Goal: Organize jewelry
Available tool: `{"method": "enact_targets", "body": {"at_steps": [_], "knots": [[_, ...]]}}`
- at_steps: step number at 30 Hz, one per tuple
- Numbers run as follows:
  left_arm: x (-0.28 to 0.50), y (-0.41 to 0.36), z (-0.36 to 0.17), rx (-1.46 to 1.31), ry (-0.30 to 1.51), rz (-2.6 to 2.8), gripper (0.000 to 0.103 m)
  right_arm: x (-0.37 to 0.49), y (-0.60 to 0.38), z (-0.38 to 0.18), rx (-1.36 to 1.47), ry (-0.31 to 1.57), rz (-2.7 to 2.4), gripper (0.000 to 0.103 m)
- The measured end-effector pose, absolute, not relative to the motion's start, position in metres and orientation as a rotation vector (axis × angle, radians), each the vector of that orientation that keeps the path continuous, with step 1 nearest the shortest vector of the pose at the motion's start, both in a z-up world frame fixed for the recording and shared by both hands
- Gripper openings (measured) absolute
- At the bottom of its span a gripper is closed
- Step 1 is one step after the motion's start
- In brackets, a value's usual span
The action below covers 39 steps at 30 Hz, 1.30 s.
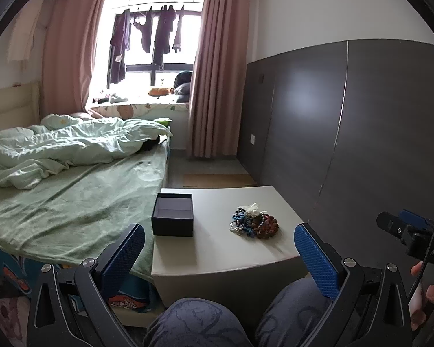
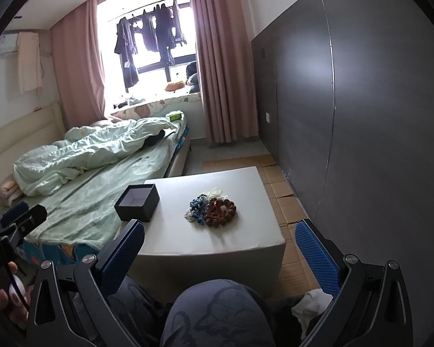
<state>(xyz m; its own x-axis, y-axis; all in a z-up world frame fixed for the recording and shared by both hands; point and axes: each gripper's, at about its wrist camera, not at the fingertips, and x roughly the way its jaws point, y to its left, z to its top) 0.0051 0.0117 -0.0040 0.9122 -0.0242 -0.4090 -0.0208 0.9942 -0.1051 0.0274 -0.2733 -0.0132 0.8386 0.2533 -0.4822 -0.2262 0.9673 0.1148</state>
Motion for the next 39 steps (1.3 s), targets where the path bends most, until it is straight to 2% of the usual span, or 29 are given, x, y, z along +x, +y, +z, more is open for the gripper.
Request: {"method": "enact_targets", "body": {"at_steps": [14,17,19,27,39], "knots": [[0.079,0.023,-0.019,-0.155,0.505,-0.106,0.103,0.088,-0.290,-0.023,0.159,0.564,0.265,0.103],[0.098,0.023,-0.026,-0.151,0.525,-0.136,0.103,0.112,-0.290,-0.030,0.190,0.593,0.281,0.096],[0.116,0.021,-0.034,-0.148,0.549,-0.146,0.103,0.128,-0.289,-0.037,0.213,0.621,0.288,0.087],[0.169,0.026,-0.060,-0.196,0.625,-0.196,0.096,0.187,-0.281,-0.071,0.326,0.735,0.365,0.079],[0.232,0.026,-0.099,-0.225,0.735,-0.246,0.091,0.265,-0.270,-0.139,0.580,0.896,0.481,0.056]]}}
